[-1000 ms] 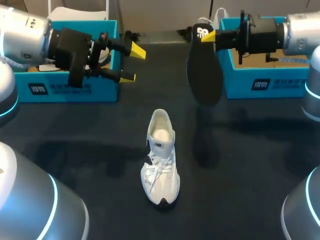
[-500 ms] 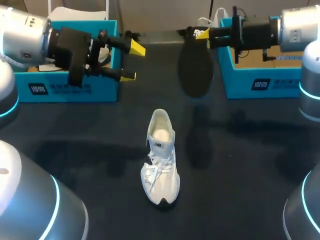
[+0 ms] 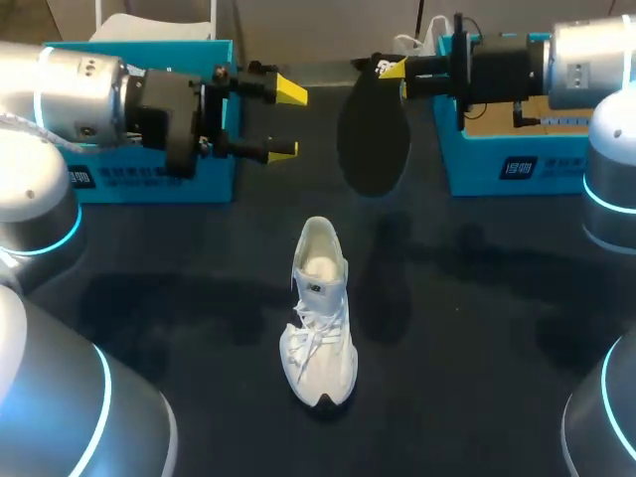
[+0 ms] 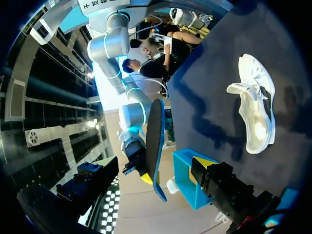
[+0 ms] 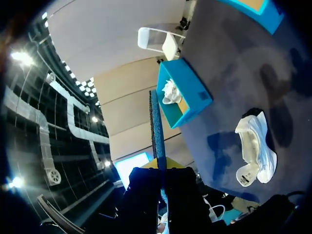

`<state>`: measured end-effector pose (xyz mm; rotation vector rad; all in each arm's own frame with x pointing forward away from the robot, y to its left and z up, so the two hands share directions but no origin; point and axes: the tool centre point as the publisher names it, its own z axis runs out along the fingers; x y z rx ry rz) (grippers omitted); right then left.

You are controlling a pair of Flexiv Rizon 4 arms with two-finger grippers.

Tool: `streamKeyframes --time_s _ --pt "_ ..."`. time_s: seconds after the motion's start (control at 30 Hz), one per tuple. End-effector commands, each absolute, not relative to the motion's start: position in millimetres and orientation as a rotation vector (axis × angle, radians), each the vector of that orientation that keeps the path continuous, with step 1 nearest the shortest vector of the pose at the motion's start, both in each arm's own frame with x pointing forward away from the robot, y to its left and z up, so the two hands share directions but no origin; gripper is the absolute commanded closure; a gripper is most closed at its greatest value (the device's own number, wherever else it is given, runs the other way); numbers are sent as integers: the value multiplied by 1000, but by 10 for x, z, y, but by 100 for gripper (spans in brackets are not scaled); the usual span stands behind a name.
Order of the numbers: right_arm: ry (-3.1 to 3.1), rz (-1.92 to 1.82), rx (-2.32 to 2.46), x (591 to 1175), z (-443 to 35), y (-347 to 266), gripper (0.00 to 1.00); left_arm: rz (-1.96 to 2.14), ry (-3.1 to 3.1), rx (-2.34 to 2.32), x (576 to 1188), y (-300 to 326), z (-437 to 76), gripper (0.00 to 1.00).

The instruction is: Take the shoe out of the shoebox, open the shoe tongue, remove and reinsert the insole, then place the shoe into the shoebox

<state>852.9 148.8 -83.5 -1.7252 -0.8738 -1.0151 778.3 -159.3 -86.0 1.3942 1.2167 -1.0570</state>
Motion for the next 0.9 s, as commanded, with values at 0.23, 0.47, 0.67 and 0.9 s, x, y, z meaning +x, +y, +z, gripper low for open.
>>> streamKeyframes --time_s 0.23,0.47,0.67,0.9 --pt "-873 -994 -1706 8554 -843 1680 100 -1104 1172 1346 7905 -1920 -904 0" --pt "-876 -991 -1694 8521 -829 1760 100 -1122 1148 1319 7923 -2104 -874 16" --pt "-875 -995 -1692 8501 -821 1766 100 -1124 1141 1306 7935 -2194 -870 38" --pt "-870 -996 -1689 8474 -820 1779 100 -1119 1145 1286 7971 -2263 -874 77"
